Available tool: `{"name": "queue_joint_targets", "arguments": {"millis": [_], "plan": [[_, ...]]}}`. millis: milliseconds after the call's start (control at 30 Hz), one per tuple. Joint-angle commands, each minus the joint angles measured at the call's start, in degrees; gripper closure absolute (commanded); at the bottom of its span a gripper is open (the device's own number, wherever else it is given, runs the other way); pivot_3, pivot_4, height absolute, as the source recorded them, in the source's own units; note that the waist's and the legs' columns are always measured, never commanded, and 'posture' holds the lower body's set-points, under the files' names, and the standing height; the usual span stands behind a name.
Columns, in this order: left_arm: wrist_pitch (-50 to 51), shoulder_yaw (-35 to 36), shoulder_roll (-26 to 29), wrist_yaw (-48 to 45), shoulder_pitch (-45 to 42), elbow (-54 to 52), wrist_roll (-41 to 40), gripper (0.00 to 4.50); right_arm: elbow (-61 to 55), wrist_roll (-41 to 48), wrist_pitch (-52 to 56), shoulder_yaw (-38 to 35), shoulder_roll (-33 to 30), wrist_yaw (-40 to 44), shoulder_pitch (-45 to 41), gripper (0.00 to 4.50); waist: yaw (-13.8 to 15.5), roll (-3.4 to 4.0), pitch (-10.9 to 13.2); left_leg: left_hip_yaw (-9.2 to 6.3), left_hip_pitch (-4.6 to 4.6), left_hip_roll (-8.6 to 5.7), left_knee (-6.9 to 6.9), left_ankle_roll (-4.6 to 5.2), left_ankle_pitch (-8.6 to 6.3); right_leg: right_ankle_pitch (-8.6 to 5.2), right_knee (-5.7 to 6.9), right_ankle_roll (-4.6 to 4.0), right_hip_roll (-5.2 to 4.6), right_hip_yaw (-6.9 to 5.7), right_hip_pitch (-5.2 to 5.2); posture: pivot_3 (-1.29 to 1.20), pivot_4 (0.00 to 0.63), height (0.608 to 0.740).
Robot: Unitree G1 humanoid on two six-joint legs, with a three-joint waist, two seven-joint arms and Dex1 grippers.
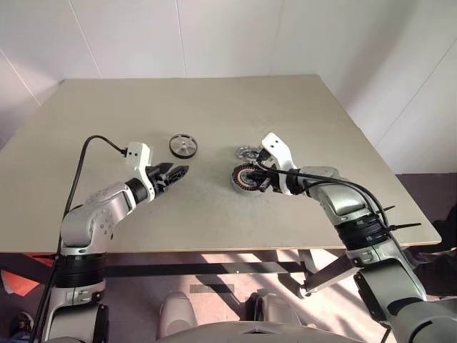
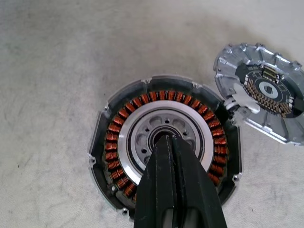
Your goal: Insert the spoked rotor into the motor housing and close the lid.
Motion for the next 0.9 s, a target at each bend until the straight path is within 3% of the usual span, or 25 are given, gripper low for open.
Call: {"name": "queue_joint_targets", "arguments": {"millis": [33, 500, 900], "plan": [[-0.9, 0.1, 0.9, -0.6, -1.4, -0.8, -0.4, 1.41, -1.9, 0.0, -0.3, -0.8, -0.3, -0.1, -0.4, 4.46, 0.0, 0.0, 0.0, 0.0, 0.01, 0.0, 0.0, 0.0, 0.0, 0.0, 0.01, 0.0, 0.0, 0.0, 0.0, 0.0, 0.0, 0.74], [-1.7, 2.0, 1.5, -0.9, -1.2, -0.5, -1.2, 1.41, -3.5, 5.2, -1.0, -6.6, 6.1, -1.9, -7.0, 4.46, -0.1, 0.0, 0.0, 0.0, 0.06, 0.0, 0.03, 0.0, 0.0, 0.0, 0.18, 0.0, 0.0, 0.02, -0.04, 0.0, 0.0, 0.74], [-11.9, 6.4, -7.1, 15.7, -14.5, 26.6, 6.5, 1.41, 1.7, 3.5, -3.8, -5.6, 7.9, -2.7, -9.7, 4.46, 0.1, -0.08, 0.0, -0.08, 0.01, -0.02, 0.17, -0.1, 0.07, 0.0, 0.23, 0.0, -0.01, 0.02, 0.04, 0.0, 0.0, 0.74]]}}
